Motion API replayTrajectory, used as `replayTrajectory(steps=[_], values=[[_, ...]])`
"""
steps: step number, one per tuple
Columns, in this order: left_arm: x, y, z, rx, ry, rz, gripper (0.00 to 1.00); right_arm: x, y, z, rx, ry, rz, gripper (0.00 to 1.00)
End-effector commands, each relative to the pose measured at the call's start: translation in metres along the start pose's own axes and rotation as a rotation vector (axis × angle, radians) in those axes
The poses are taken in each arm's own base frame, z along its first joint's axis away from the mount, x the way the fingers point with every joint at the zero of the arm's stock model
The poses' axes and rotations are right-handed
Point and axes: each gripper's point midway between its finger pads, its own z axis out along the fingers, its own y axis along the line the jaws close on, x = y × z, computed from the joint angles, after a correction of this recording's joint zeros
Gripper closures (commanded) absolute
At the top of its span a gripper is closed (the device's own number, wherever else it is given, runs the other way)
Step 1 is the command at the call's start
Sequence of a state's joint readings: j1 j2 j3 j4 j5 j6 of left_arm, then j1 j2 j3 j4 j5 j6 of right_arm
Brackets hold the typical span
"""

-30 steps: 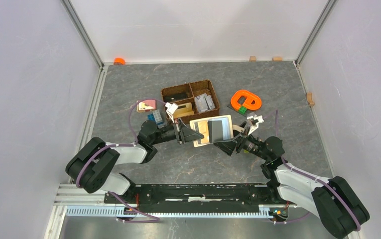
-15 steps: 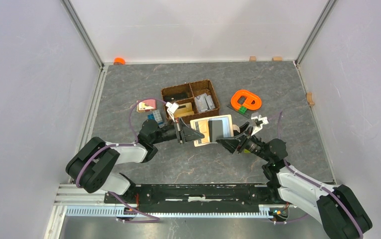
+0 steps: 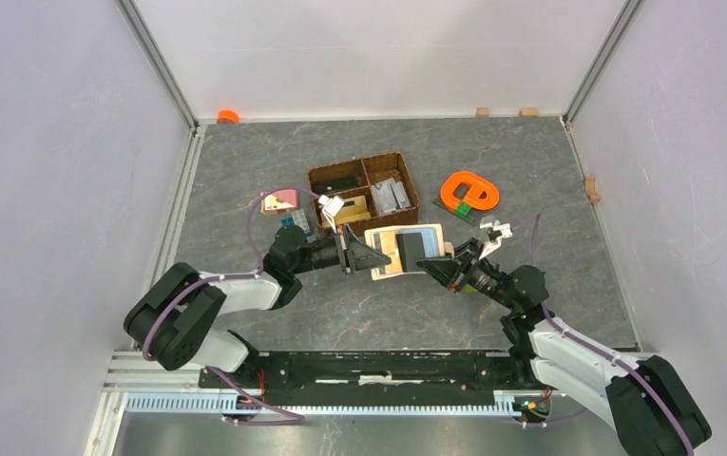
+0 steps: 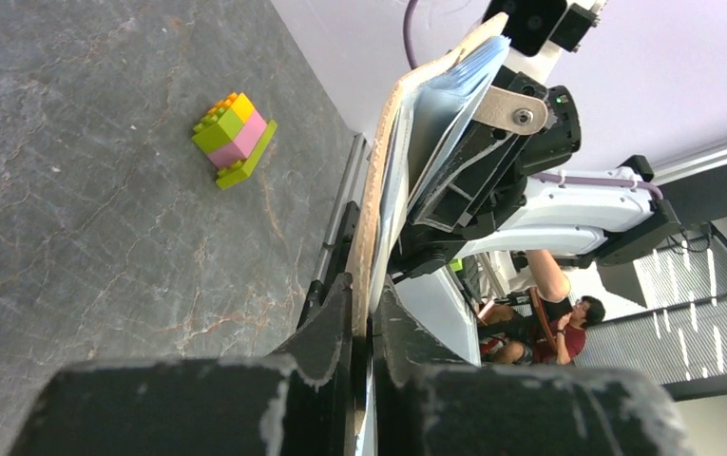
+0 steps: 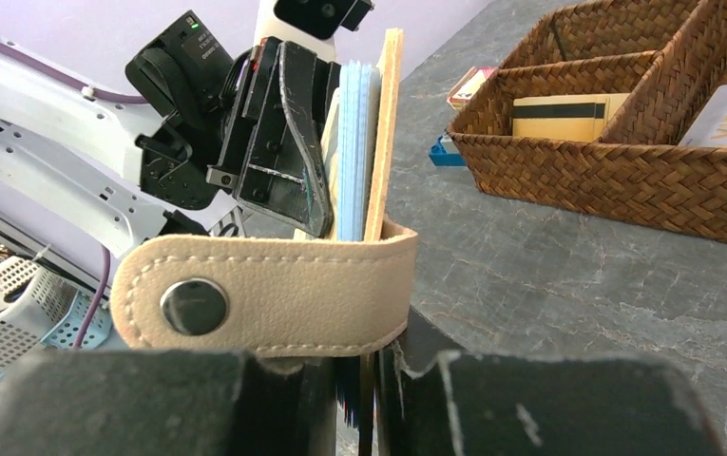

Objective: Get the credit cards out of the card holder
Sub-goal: Remove the credit card from the card holder.

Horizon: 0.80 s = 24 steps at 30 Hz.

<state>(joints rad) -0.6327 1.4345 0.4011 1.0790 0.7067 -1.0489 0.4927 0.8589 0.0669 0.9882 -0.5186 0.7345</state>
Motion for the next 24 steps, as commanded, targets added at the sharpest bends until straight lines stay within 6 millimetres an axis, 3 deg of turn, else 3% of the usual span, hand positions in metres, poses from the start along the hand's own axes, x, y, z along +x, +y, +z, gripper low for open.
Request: replayTrajectory(steps=[1, 4, 12, 19, 21, 24], values=[[-0.011, -0.005, 0.002, -0.028, -0.024, 0.085, 0.87, -0.008, 0.003, 0.000, -0.011, -0.034, -0.031, 0.91], [-0.012, 0.000, 0.000, -0.062, -0.031, 0.086, 0.78, -0.008, 0.003, 0.000, -0.011, -0.037, -0.033, 0.93], [-0.021, 0.017, -0.013, -0.222, -0.084, 0.139, 0.42, -0.007, 0.000, -0.001, 0.003, -0.034, -0.030, 0.95], [-0.042, 0.016, -0.044, -0.369, -0.230, 0.232, 0.37, -0.006, -0.008, 0.000, 0.043, -0.028, -0.034, 0.95], [-0.047, 0.009, -0.053, -0.369, -0.275, 0.261, 0.36, -0.006, -0.010, 0.000, 0.052, -0.029, -0.037, 0.95], [-0.049, -0.019, -0.055, -0.259, -0.305, 0.322, 0.34, -0.006, -0.010, -0.001, 0.054, -0.030, -0.040, 0.95]])
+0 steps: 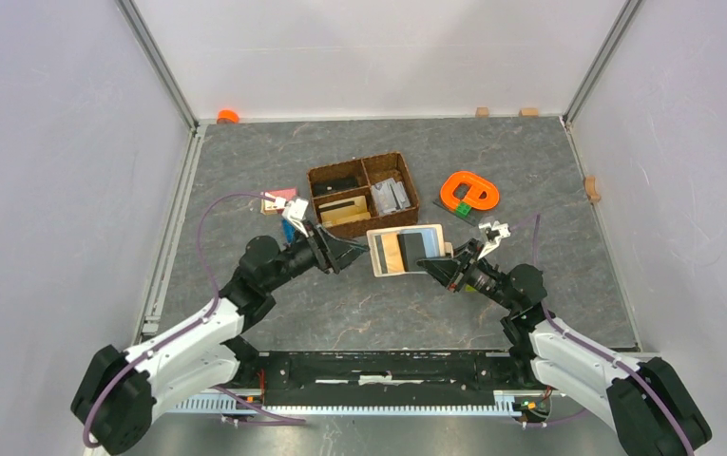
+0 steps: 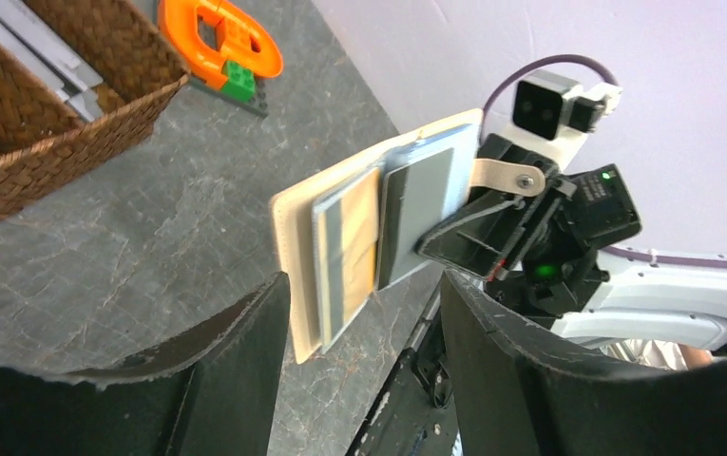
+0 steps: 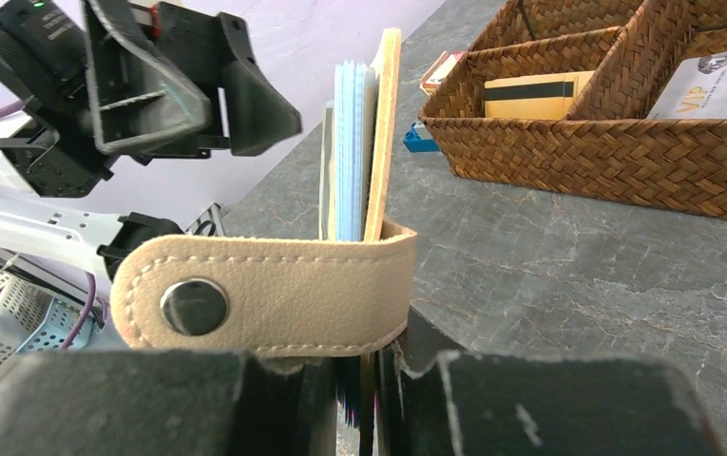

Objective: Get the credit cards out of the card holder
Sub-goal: Remove the credit card from the card holder.

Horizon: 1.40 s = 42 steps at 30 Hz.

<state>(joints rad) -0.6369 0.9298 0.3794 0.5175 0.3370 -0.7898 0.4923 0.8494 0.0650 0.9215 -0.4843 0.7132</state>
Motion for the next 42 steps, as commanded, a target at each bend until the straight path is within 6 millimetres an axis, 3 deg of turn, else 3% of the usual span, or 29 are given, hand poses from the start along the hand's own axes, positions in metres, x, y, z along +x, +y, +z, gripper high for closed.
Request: replayTrajectory(steps=[1, 6, 11, 15, 24, 31, 37, 42], values=[[-0.013, -0.017, -0.011, 0.071, -0.086, 0.108, 0.34, -0.013, 0.003, 0.001, -0.006, -0.051, -0.046, 0.95], [-0.001, -0.060, -0.012, 0.269, -0.052, 0.158, 0.36, -0.013, 0.006, 0.001, -0.024, -0.047, -0.050, 0.95], [0.026, -0.078, 0.006, 0.329, 0.064, 0.168, 0.41, -0.014, 0.014, 0.002, -0.070, -0.041, -0.051, 0.95], [0.042, -0.074, 0.021, 0.315, 0.129, 0.136, 0.45, -0.014, 0.021, 0.002, -0.103, -0.041, -0.051, 0.95], [0.054, -0.049, 0.042, 0.222, 0.181, 0.064, 0.53, -0.016, 0.035, 0.000, -0.176, -0.046, -0.041, 0.95], [0.042, -0.039, 0.038, 0.210, 0.134, 0.023, 0.55, -0.016, 0.046, -0.002, -0.231, -0.041, -0.011, 0.96], [0.039, -0.049, 0.034, 0.271, 0.125, 0.028, 0.58, -0.013, 0.052, -0.002, -0.267, -0.025, 0.016, 0.96], [0.040, -0.053, 0.034, 0.292, 0.126, 0.025, 0.66, -0.011, 0.059, 0.000, -0.305, -0.009, 0.029, 0.98]])
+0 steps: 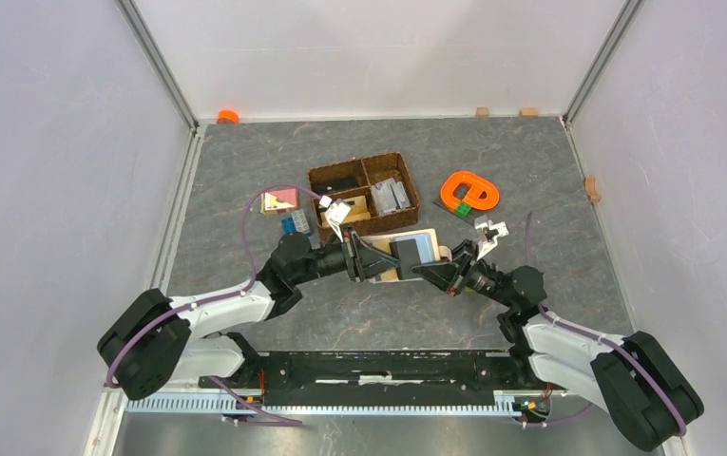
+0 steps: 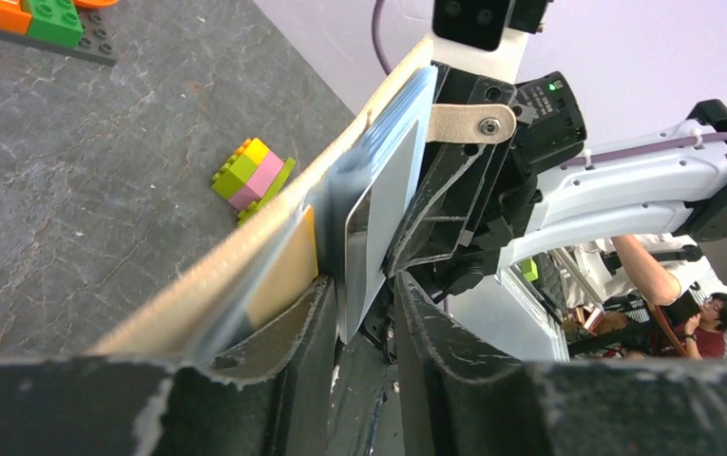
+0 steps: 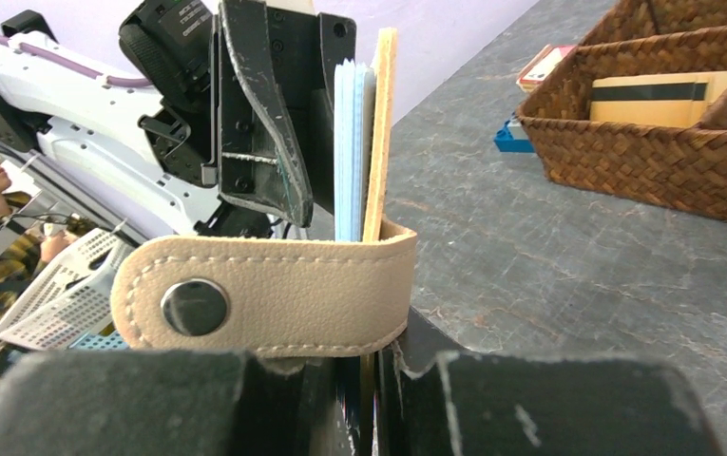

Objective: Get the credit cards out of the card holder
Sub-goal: Remove the credit card from the card holder.

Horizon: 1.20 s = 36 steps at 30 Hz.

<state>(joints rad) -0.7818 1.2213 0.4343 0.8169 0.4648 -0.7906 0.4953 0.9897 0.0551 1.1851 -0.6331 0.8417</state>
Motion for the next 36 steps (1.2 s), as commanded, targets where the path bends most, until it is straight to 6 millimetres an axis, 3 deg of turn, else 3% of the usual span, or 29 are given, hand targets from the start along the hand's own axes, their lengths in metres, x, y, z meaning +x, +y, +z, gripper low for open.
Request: replayTrajectory(steps=[1, 5, 8, 11, 13, 21, 28, 36], values=[[-0.007, -0.012, -0.001, 0.060, -0.027, 0.009, 0.67, -0.012, 0.029, 0.004, -0.129, -0.025, -0.044, 0.98], [-0.007, -0.012, -0.001, 0.061, -0.026, 0.007, 0.70, -0.010, 0.030, 0.005, -0.137, -0.014, -0.040, 0.98], [-0.008, -0.012, -0.001, 0.065, -0.031, 0.006, 0.79, -0.009, 0.031, 0.006, -0.143, -0.009, -0.039, 0.97], [-0.009, -0.007, -0.003, 0.042, -0.042, 0.002, 0.94, -0.010, 0.031, 0.006, -0.137, -0.015, -0.041, 0.88], [-0.011, 0.001, -0.005, 0.009, -0.052, -0.007, 0.98, -0.011, 0.028, 0.005, -0.123, -0.025, -0.042, 0.81], [-0.014, 0.037, -0.016, -0.104, -0.049, -0.085, 0.98, -0.015, 0.015, 0.002, -0.047, -0.047, -0.073, 0.76], [-0.013, 0.032, -0.013, -0.043, -0.027, -0.111, 0.98, -0.016, 0.005, 0.000, -0.003, -0.054, -0.070, 0.81], [-0.009, 0.016, -0.003, 0.085, 0.017, -0.170, 0.98, -0.011, 0.013, 0.004, -0.061, -0.018, -0.037, 0.73]])
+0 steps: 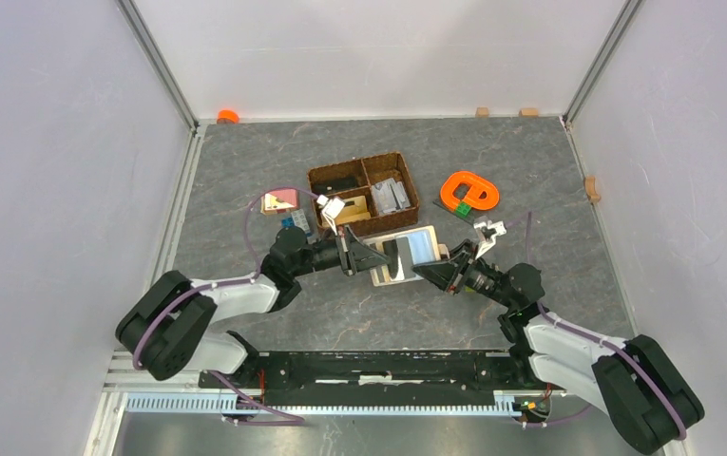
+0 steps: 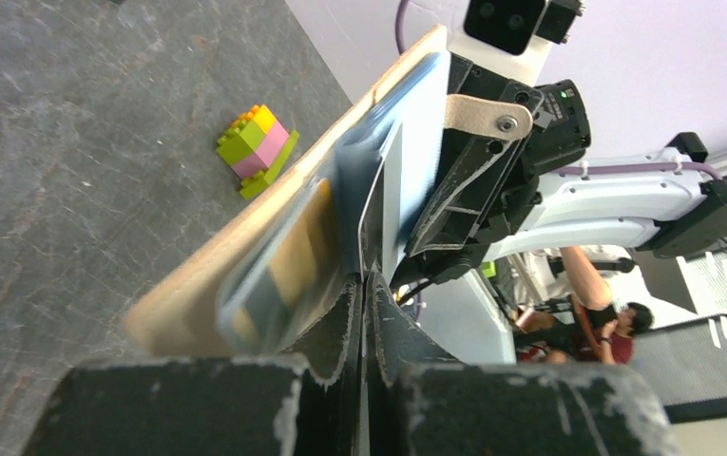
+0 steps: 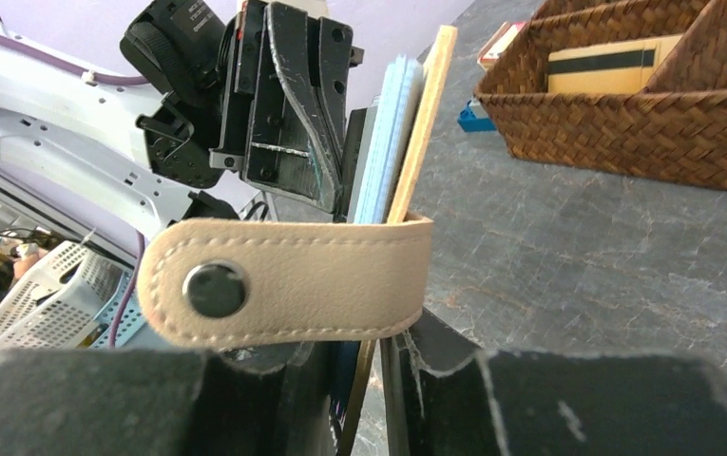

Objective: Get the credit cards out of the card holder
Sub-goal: Remove the credit card from the card holder.

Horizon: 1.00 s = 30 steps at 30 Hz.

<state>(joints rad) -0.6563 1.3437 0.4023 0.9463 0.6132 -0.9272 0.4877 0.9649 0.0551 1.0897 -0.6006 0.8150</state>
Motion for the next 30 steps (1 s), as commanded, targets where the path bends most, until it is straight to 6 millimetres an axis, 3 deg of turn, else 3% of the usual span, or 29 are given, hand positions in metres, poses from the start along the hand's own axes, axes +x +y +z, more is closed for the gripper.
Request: replayTrajectory(steps=[1, 6, 9, 11, 19, 28, 30], values=[[-0.009, -0.016, 0.006, 0.095, -0.005, -0.027, 0.98, -0.016, 0.028, 0.005, -0.135, -0.030, -0.045, 0.71], [-0.009, -0.018, 0.006, 0.099, -0.005, -0.027, 0.98, -0.015, 0.026, 0.005, -0.123, -0.025, -0.042, 0.76], [-0.009, -0.017, 0.005, 0.093, -0.008, -0.021, 0.97, -0.014, 0.024, 0.005, -0.116, -0.024, -0.042, 0.91], [-0.010, -0.017, 0.005, 0.091, -0.010, -0.019, 0.90, -0.014, 0.024, 0.006, -0.117, -0.023, -0.042, 0.99], [-0.009, -0.023, 0.004, 0.119, -0.007, -0.013, 0.64, -0.016, 0.032, 0.005, -0.147, -0.030, -0.029, 1.00], [-0.006, -0.041, 0.005, 0.207, 0.011, -0.007, 0.61, -0.013, 0.036, 0.008, -0.170, -0.016, -0.013, 1.00], [-0.005, -0.042, 0.006, 0.212, 0.015, -0.006, 0.67, -0.013, 0.036, 0.007, -0.168, -0.018, -0.015, 1.00]])
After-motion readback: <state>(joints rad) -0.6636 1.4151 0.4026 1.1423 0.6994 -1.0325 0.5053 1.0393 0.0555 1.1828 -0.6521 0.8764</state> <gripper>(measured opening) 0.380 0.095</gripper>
